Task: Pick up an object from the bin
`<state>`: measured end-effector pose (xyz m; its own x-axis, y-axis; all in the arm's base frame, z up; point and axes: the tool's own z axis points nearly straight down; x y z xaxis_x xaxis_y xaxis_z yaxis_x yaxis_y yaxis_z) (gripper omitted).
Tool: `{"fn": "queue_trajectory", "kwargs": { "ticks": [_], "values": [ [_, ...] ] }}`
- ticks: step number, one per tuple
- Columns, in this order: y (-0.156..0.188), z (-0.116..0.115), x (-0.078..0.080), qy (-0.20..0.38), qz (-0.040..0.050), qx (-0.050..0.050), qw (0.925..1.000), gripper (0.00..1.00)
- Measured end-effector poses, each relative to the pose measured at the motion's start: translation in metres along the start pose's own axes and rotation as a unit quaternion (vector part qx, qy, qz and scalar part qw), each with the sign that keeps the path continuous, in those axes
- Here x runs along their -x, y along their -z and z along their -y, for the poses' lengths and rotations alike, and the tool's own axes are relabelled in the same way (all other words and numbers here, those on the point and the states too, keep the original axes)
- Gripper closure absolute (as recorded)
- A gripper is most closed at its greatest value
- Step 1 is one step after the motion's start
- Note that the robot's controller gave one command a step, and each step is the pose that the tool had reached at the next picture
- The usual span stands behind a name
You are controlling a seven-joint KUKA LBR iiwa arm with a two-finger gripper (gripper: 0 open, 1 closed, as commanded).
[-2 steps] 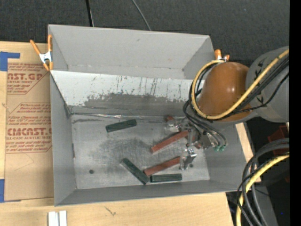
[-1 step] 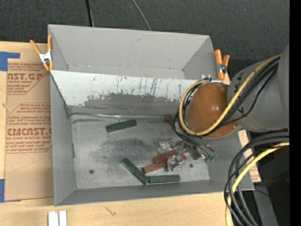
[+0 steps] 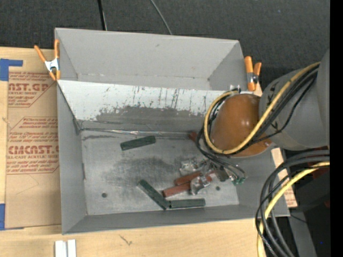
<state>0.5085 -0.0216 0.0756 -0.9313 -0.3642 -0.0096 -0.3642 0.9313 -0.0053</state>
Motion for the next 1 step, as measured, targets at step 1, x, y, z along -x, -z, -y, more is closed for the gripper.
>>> {"fn": "queue_trajectory", "kwargs": {
  "ticks": [1],
  "values": [
    [0.1721,-0.0128,0.0011,-0.001,-0.0037,0.002,1.0,1.0]
  ]
}}
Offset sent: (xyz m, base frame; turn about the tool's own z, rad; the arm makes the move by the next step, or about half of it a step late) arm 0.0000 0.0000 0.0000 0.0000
